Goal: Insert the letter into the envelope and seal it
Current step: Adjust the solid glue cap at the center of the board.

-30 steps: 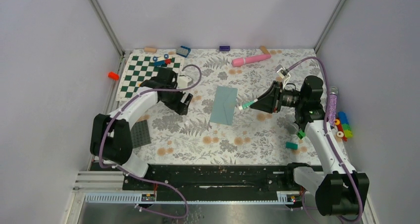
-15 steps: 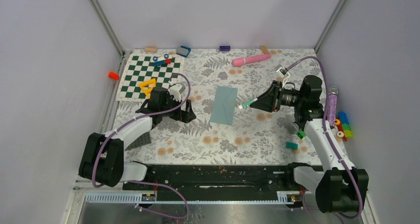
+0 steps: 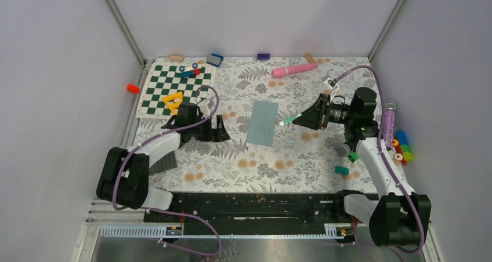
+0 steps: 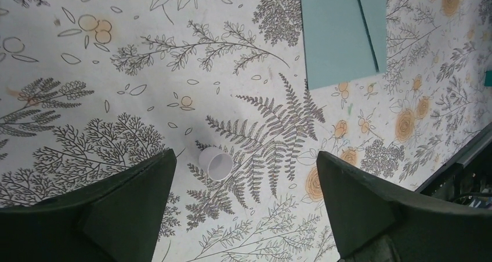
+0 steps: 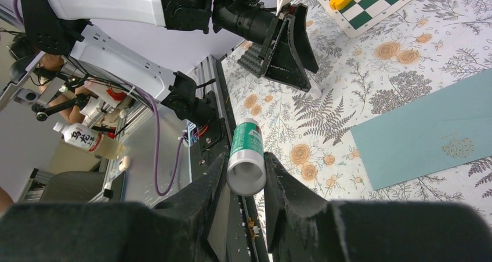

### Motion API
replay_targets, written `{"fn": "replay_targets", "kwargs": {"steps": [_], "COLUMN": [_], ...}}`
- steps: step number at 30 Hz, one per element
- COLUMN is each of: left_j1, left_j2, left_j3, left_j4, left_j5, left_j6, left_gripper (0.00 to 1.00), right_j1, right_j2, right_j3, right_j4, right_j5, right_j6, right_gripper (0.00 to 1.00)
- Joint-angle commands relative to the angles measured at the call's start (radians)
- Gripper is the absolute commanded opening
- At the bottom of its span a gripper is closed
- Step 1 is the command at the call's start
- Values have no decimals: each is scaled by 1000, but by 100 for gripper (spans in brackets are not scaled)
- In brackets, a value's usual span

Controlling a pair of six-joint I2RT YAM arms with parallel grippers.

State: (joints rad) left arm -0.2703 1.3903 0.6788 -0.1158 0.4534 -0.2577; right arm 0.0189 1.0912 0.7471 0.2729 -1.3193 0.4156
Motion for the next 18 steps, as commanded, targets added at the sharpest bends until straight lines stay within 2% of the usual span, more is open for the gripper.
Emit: {"fn": "replay_targets", "kwargs": {"steps": [1,3,7,11,18], "left_j1": [8,8,8,8,8], "left_j2": [45,42,39,63,85], "left_j3": [11,1,-1,14,35], "left_j4": [-1,4,-29,-62,-113], "left_j5": [19,32,10,-7,-27], "left_j6": [-65,-70,-80,-88,-93], "left_gripper": [91,84,63,48,41], "right_j1": [-4,-5,-5,-4,-5], "right_j2": [-2,-7,-12,-7,5], "right_j3": [7,6,10,16,26], "right_j4": [17,13,-5,-32,-74], "right_j5": [2,3,11,20,29], "right_j6": [-26,-30,-42,-67,-106], "right_gripper": [15,15,15,15,16]}}
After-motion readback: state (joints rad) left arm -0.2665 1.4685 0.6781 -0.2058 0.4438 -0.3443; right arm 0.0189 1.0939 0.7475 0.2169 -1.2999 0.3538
